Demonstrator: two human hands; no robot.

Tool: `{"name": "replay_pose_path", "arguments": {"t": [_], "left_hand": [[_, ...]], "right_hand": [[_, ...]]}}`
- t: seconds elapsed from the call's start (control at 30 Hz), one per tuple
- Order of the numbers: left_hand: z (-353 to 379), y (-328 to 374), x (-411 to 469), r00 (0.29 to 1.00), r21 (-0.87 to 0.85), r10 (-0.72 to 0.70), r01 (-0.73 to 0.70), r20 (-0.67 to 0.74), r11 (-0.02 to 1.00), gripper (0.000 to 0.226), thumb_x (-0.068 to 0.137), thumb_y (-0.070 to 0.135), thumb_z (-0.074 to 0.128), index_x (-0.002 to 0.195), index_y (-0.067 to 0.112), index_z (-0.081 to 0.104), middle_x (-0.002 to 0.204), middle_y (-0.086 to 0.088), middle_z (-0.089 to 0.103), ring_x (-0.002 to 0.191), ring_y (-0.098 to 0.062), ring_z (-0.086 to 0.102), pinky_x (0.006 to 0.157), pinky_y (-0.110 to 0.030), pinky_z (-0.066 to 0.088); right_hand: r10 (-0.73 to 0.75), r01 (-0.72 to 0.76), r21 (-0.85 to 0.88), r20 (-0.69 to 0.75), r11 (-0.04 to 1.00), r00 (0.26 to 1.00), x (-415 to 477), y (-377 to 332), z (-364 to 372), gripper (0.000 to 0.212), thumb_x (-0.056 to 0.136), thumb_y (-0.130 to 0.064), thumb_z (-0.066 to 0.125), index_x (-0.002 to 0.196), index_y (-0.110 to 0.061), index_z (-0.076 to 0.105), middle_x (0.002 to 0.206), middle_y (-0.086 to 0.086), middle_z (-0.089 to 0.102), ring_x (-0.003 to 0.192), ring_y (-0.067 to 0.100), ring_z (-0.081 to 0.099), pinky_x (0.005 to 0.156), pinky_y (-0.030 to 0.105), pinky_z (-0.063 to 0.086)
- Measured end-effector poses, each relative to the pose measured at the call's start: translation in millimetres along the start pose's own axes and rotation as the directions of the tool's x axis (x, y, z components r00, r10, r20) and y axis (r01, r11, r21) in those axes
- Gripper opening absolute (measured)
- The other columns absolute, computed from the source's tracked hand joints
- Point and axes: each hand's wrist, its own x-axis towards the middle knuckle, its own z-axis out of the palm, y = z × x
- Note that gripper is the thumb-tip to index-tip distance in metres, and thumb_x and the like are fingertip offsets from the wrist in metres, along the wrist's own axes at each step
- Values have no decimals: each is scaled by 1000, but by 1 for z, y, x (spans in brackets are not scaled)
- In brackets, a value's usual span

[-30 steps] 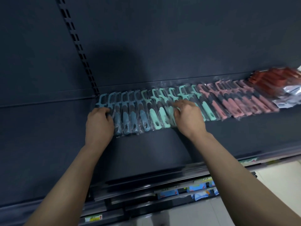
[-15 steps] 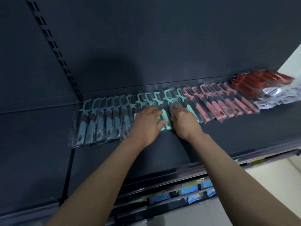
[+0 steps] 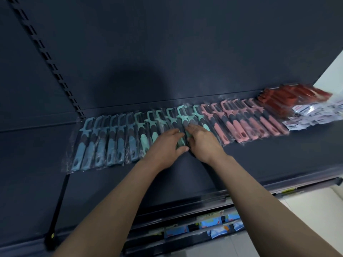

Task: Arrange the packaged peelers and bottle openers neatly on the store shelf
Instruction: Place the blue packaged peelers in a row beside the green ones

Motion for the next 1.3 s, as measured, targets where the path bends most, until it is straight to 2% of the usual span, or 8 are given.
{"name": "replay_pose_path", "arguments": {"t": [0.27, 0.4, 0.47, 0.7, 0.93, 1.13, 1.23, 1.3], "left_hand": [[-6, 0, -2, 1000, -76, 6, -5, 12, 997, 56, 91, 35, 56, 141, 17, 38, 153, -1, 27, 140, -13, 24, 110, -22, 16], [-16, -11, -11, 980, -46, -21, 12, -197, 999, 51, 93, 32, 52, 140, 14, 40, 151, -4, 30, 140, -17, 23, 116, -29, 16], [-20, -21, -16, 960, 46, -95, 111, -264, 993, 49, 95, 32, 49, 139, 13, 41, 151, -8, 28, 140, -23, 23, 116, -36, 17], [-21, -26, -22, 986, 164, -116, 134, -119, 977, 47, 97, 32, 43, 142, 18, 36, 145, -11, 36, 135, -24, 28, 110, -29, 15], [-23, -30, -17, 994, -2, -98, 98, -46, 995, 46, 96, 27, 48, 140, 18, 40, 151, -7, 28, 140, -18, 24, 111, -23, 15], [-28, -35, -17, 990, -35, -33, 29, -136, 999, 37, 95, 23, 50, 131, 14, 51, 137, -2, 47, 125, -16, 43, 100, -15, 25], [-29, -40, -17, 965, 7, -35, 39, -258, 999, 32, 95, 21, 50, 125, 10, 57, 133, -6, 50, 126, -20, 42, 108, -25, 26], [-27, -44, -14, 954, 99, -109, 141, -280, 985, 37, 96, 27, 48, 129, 11, 53, 141, -10, 42, 135, -26, 30, 114, -40, 21]], "right_hand": [[-44, 45, 14, -55, 999, 997, 1, 8, 4, 46, 96, -11, 41, 142, -5, 39, 149, 11, 37, 140, 25, 28, 117, 31, 20], [-142, 152, 58, -144, 987, 979, 5, -3, 6, 29, 91, -7, 46, 116, -1, 60, 120, 13, 59, 117, 32, 49, 103, 42, 38], [-188, 196, 59, -116, 979, 975, 8, -13, 4, 32, 94, -11, 46, 122, -1, 58, 128, 13, 56, 124, 31, 45, 107, 40, 33], [-187, 188, -5, 78, 982, 979, 8, -21, 10, 38, 101, -25, 36, 130, -6, 50, 141, 9, 45, 136, 23, 32, 113, 32, 24], [-169, 169, -4, 37, 986, 985, 2, -22, 9, 37, 101, -24, 38, 131, -6, 50, 139, 9, 46, 134, 22, 34, 110, 28, 24], [-180, 183, 45, -53, 982, 982, 6, -16, 10, 29, 98, -20, 42, 112, -3, 61, 119, 11, 58, 115, 28, 49, 102, 37, 36], [-92, 97, 15, -207, 995, 974, 8, -5, 8, 22, 90, -4, 45, 100, 0, 64, 103, 13, 62, 101, 33, 55, 96, 41, 42], [3, -17, -61, -224, 998, 975, 8, 5, 6, 31, 90, -3, 43, 116, -1, 60, 121, 16, 58, 119, 35, 49, 108, 41, 33]]}}
